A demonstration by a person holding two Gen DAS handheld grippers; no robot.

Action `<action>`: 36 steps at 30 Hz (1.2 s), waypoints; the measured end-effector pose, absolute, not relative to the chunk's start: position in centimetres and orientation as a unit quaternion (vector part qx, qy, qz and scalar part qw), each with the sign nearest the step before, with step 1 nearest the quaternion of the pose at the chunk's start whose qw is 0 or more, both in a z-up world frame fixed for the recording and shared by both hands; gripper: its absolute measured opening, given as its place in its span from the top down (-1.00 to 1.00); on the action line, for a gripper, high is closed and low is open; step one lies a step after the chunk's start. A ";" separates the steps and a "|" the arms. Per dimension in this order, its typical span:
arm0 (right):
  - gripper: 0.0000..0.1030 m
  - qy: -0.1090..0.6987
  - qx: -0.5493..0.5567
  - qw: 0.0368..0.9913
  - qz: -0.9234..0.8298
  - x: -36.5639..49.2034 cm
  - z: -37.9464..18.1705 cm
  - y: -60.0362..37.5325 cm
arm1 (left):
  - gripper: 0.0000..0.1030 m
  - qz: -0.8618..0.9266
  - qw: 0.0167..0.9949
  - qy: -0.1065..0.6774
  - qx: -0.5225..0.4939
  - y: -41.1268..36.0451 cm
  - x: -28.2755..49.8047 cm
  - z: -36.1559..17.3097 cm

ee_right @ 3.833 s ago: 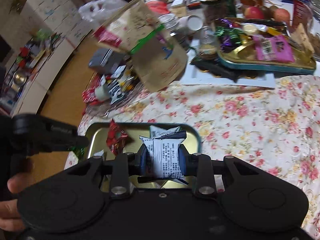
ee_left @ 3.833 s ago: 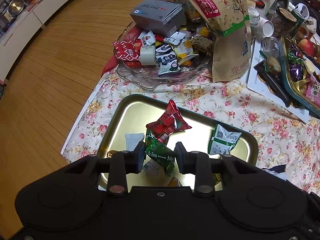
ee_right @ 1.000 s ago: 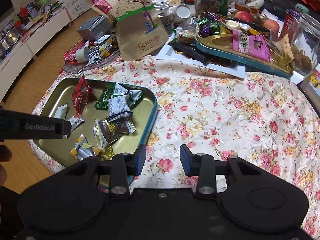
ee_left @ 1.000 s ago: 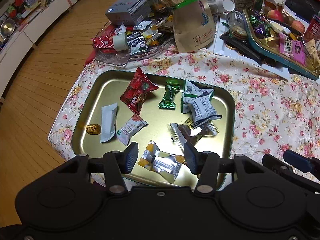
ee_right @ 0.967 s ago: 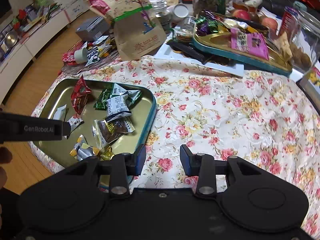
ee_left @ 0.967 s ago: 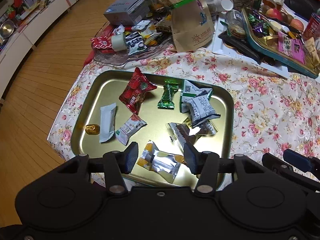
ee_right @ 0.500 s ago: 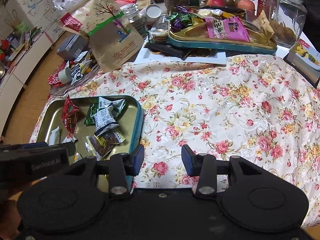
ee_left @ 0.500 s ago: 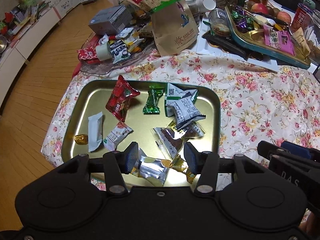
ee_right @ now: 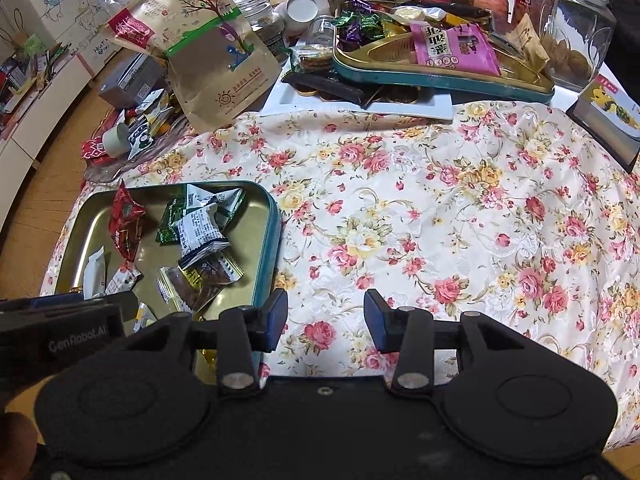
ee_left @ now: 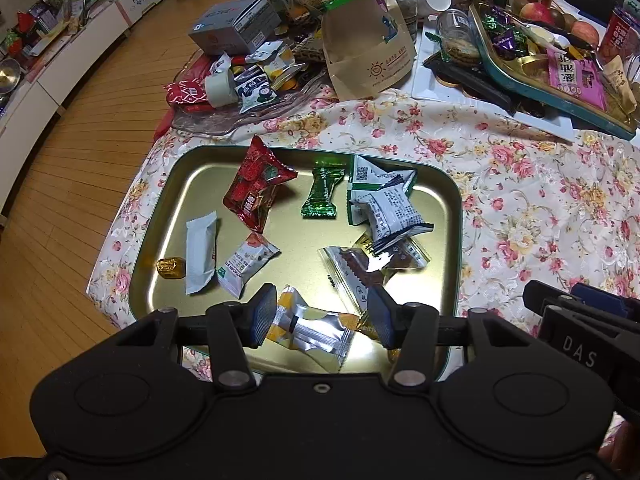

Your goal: Organize snacks

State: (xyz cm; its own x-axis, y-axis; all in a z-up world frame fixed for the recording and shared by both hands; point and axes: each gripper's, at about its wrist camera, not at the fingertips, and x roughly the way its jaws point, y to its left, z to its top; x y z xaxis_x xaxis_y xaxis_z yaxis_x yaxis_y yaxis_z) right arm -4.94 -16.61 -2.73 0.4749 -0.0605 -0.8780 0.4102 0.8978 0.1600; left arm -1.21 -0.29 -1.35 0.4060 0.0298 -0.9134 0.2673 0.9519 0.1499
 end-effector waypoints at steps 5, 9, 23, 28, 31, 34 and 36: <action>0.13 0.497 0.173 0.838 -0.143 -4.7 -2.9 -16.5 | -0.11 -0.071 0.825 0.544 0.136 -0.2 -1.1 -1.5; 0.13 0.498 0.172 0.837 -0.145 -4.6 -3.1 -16.6 | -0.11 -0.073 0.825 0.544 0.135 -0.2 -1.1 -1.5; 0.12 0.502 0.163 0.837 -0.144 -4.4 -3.3 -16.3 | -0.11 -0.076 0.822 0.549 0.131 -0.1 -1.0 -1.5; 0.12 0.503 0.161 0.837 -0.143 -4.3 -3.5 -16.0 | -0.11 -0.081 0.818 0.556 0.125 0.0 -1.0 -1.6; 0.12 0.504 0.160 0.837 -0.142 -4.3 -3.5 -16.0 | -0.11 -0.082 0.818 0.555 0.126 0.0 -1.0 -1.6; 0.12 0.505 0.158 0.837 -0.141 -4.2 -3.6 -16.0 | -0.11 -0.082 0.817 0.556 0.124 0.0 -0.9 -1.6; 0.12 0.505 0.157 0.837 -0.141 -4.2 -3.6 -15.9 | -0.11 -0.083 0.817 0.557 0.124 0.0 -0.9 -1.6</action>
